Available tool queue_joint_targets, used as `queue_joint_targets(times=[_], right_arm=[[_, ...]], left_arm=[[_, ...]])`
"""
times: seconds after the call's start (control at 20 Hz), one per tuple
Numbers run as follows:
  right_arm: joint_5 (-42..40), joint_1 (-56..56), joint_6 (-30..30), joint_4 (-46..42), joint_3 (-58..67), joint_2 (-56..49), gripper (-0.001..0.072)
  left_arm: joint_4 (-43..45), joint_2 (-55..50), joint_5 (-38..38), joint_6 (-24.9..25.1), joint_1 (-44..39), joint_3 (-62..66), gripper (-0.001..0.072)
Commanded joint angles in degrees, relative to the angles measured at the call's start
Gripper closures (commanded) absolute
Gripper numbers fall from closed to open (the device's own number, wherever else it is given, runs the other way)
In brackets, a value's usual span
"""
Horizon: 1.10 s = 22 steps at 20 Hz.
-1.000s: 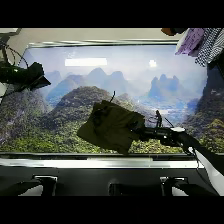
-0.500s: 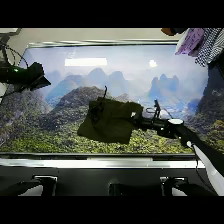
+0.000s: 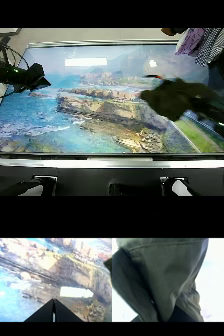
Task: Fold the clothes and pants, and hang the long-sleeved shirts on hangers.
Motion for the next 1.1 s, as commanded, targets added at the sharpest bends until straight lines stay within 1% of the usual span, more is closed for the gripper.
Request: queue_joint_targets(times=[0.0,0.1,0.15,0.2,0.3,0.4,0.45,0.55,0.6,0.65,0.7,0.75,0.8,0.85,0.9,1.05], right_arm=[[3.3,-18.4,15.4,-21.0,0.4,4.4,0.0666],[8.7,-24.9,22.3,-32.0,0.3,4.5,0.0668],[12.2,-26.7,24.3,-38.2,0.3,4.5,0.0667],[15.3,-27.8,26.3,-44.4,0.3,4.7,0.0667],[20.2,-28.1,33.7,-59.0,0.3,5.6,0.0666],[23.3,-28.1,38.9,-67.6,0.3,6.6,0.0664],[24.1,-28.1,39.1,-68.9,0.3,6.8,0.0664],[24.6,-28.1,39.1,-69.4,0.3,6.8,0.0652],[24.9,-28.1,39.3,-69.3,0.3,6.8,0.0538],[25.7,-28.1,39.4,-69.4,0.3,6.8,0.0344],[26.2,-28.1,39.7,-69.3,0.5,6.9,0.021],[26.2,-28.1,40.5,-69.0,0.8,7.6,0.0229],[24.1,-28.1,40.9,-67.5,1.6,9.2,0.0228],[20.5,-28.1,39.9,-64.5,2.9,11.2,0.0229],[16.3,-28.0,37.1,-60.2,4.5,13.2,0.0231],[3.5,-26.3,28.9,-41.9,8.4,18.0,0.0233]], left_arm=[[0.0,0.0,-0.1,0.2,0.0,0.0,0.0694],[0.0,0.0,-0.1,0.2,0.0,0.0,0.0694],[0.0,0.0,-0.1,0.2,0.0,0.0,0.0694],[0.0,0.0,-0.1,0.2,0.0,0.0,0.0694],[0.0,0.0,-0.1,0.1,0.0,0.0,0.0694],[0.0,0.0,-0.1,0.1,0.0,0.0,0.0694],[0.0,0.0,-0.1,0.2,0.0,0.0,0.0694],[0.0,0.0,-0.1,0.2,0.0,0.0,0.0694],[0.0,0.0,-0.1,0.2,0.0,0.0,0.0694],[0.0,0.0,-0.1,0.2,0.0,0.0,0.0694],[0.0,0.0,-0.1,0.2,0.0,0.0,0.0694],[0.0,0.0,-0.1,0.2,0.0,0.0,0.0693],[0.0,0.0,-0.1,0.2,0.0,0.0,0.069],[0.0,0.0,-0.1,0.2,0.0,0.0,0.0655],[0.0,0.0,-0.1,0.2,0.0,-0.1,0.0646],[0.3,0.0,-0.1,1.5,-0.1,-2.1,0.0648]])
